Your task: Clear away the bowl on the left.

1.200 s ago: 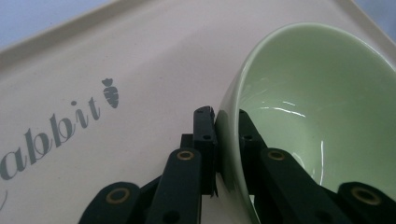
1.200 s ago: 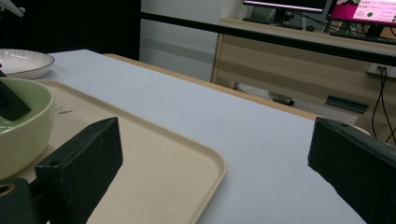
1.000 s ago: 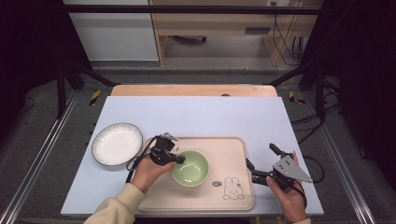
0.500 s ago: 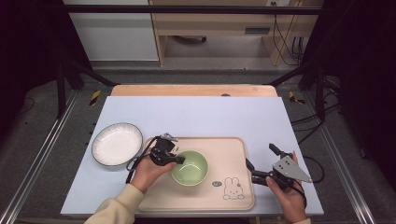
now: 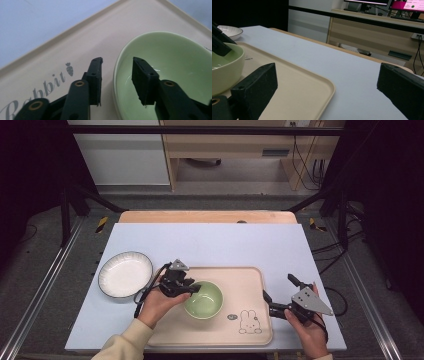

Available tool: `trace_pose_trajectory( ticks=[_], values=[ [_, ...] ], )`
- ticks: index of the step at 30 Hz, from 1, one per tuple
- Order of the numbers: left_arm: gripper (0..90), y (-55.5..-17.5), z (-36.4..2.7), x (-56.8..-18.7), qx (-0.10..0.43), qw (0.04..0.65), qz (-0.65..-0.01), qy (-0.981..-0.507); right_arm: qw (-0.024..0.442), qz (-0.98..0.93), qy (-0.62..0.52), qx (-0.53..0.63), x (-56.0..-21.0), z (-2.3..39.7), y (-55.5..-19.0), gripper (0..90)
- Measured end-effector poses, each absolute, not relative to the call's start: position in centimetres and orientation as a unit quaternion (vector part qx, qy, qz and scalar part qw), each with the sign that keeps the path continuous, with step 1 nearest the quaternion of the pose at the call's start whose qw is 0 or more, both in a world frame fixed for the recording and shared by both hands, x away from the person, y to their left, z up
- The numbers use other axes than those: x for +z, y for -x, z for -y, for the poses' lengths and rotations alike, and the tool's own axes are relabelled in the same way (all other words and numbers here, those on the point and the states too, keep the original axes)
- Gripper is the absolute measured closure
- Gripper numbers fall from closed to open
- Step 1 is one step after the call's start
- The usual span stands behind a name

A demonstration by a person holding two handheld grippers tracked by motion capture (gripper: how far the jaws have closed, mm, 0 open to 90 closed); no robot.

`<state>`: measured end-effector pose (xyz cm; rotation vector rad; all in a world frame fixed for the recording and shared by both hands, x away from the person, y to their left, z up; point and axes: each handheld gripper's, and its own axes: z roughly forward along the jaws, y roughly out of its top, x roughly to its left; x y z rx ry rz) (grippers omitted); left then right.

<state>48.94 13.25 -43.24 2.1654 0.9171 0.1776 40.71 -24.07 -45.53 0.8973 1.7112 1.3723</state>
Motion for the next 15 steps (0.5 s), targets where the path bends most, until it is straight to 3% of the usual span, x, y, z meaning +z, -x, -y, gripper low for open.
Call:
trace_pose_trajectory(
  ticks=[5,11,15],
  values=[
    [44.9,-48.7,-13.4,-42.8,0.059,0.410,-0.348,-0.841,0.378,-0.667,-0.352,0.537,-45.5,24.1,-40.6,3.2],
    [30.9,-48.0,-13.8,-42.5,0.086,0.434,-0.331,-0.834,0.377,-0.667,-0.351,0.539,-45.5,24.1,-40.7,3.0],
    [26.1,-47.7,-14.0,-42.2,0.108,0.449,-0.316,-0.829,0.378,-0.667,-0.351,0.537,-45.4,24.2,-40.6,2.8]
  ],
)
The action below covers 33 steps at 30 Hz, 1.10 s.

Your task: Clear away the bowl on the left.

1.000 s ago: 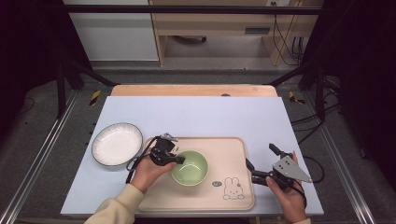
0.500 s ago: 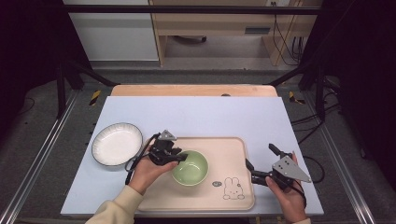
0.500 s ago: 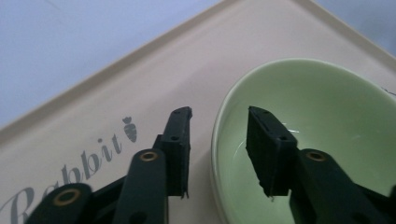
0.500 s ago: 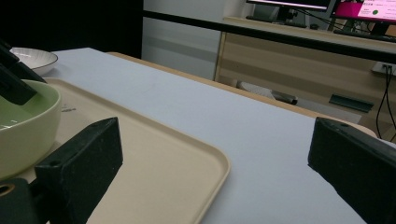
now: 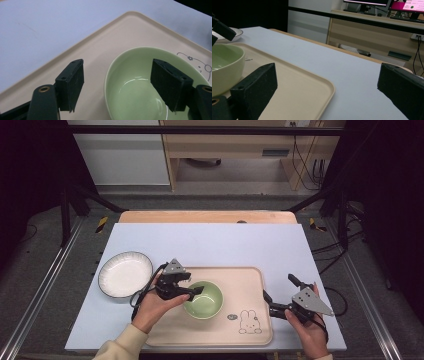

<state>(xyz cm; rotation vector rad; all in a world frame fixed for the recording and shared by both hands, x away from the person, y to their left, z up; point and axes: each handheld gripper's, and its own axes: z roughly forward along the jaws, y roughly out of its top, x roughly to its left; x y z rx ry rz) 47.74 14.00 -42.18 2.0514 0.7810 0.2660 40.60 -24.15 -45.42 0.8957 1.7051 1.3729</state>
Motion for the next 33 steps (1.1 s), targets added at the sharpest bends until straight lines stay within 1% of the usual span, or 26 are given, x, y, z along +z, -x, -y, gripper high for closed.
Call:
trace_pose_trajectory(
  ticks=[2,7,11,24,33],
  values=[
    [23.8,-47.5,-14.1,-41.9,0.120,0.463,-0.302,-0.825,0.378,-0.666,-0.352,0.538,-45.4,24.2,-40.6,2.5],
    [14.4,-47.2,-14.0,-41.5,0.135,0.492,-0.273,-0.816,0.380,-0.664,-0.353,0.538,-45.4,24.2,-40.6,2.4],
    [12.3,-47.0,-13.8,-41.3,0.139,0.505,-0.264,-0.810,0.381,-0.662,-0.355,0.540,-45.4,24.3,-40.5,2.4],
    [10.7,-46.4,-13.4,-40.5,0.145,0.532,-0.244,-0.798,0.385,-0.657,-0.356,0.541,-45.2,24.5,-40.4,2.3],
    [9.7,-46.0,-14.4,-39.6,0.157,0.570,-0.228,-0.773,0.388,-0.655,-0.357,0.542,-45.2,24.7,-40.3,2.3]
  ],
)
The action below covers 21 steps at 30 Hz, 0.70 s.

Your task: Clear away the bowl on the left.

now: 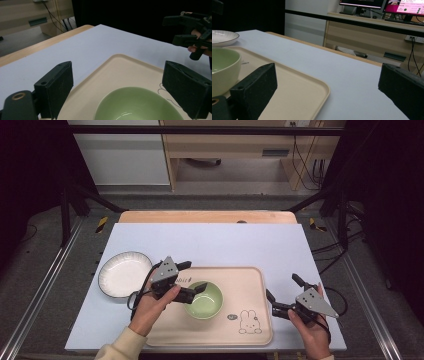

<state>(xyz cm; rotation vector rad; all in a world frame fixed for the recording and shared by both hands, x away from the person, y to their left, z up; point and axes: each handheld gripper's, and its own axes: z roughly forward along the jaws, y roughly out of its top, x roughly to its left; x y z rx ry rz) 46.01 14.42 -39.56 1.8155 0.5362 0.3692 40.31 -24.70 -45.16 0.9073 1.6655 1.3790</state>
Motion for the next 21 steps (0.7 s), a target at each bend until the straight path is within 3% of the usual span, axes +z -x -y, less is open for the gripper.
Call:
trace_pose_trajectory(
  ticks=[21],
  values=[
    [3.0,-45.3,-16.7,-39.0,0.169,0.599,-0.223,-0.750,0.390,-0.652,-0.356,0.543,-45.1,24.8,-40.2,2.3]
  ],
)
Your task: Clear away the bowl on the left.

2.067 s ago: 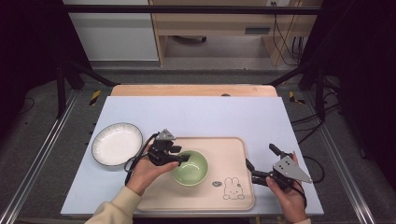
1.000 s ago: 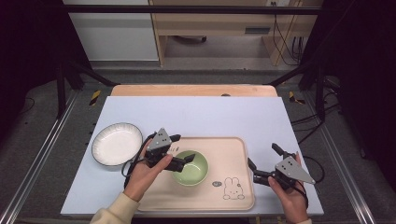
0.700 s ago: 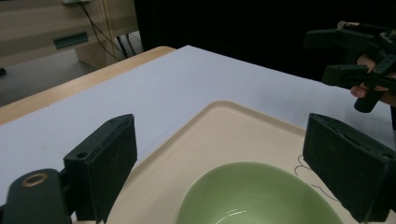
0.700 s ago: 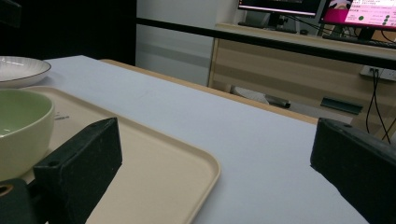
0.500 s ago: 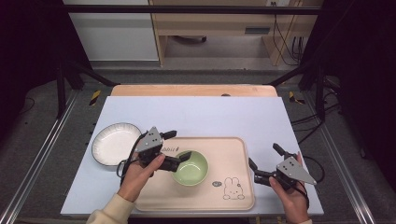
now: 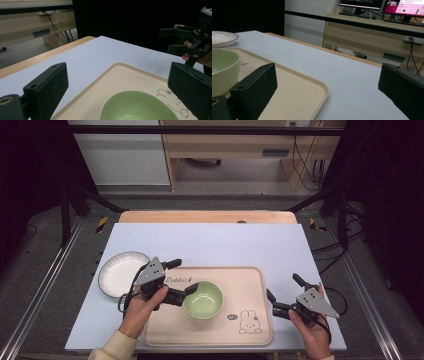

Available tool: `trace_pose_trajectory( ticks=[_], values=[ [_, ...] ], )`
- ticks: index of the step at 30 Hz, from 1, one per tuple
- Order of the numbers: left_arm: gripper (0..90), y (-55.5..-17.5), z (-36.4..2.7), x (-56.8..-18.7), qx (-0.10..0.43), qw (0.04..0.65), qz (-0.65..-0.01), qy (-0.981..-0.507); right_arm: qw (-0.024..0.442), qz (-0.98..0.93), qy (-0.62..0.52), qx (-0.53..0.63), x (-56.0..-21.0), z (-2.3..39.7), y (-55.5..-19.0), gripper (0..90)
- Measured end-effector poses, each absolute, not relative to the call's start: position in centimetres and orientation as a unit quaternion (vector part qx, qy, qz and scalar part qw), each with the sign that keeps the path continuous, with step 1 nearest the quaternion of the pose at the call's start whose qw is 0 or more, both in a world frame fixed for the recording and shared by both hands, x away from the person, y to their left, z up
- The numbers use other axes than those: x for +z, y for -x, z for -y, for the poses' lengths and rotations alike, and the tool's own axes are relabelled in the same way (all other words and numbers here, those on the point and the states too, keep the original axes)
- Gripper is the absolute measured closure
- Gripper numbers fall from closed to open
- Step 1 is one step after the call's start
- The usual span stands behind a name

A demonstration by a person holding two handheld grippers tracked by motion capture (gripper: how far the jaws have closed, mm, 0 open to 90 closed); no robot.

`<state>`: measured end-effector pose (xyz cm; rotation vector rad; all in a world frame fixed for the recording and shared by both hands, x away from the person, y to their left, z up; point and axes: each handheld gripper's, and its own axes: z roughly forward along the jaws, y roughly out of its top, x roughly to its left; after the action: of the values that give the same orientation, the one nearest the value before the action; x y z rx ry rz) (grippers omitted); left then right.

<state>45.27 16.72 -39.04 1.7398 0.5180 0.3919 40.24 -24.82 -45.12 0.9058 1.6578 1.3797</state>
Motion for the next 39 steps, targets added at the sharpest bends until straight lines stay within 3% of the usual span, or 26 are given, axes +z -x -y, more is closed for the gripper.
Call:
trace_pose_trajectory(
  ticks=[39],
  values=[
    [3.6,-44.0,-23.9,-39.6,0.230,0.611,-0.255,-0.713,0.392,-0.652,-0.356,0.543,-45.1,24.8,-40.2,2.3]
  ],
)
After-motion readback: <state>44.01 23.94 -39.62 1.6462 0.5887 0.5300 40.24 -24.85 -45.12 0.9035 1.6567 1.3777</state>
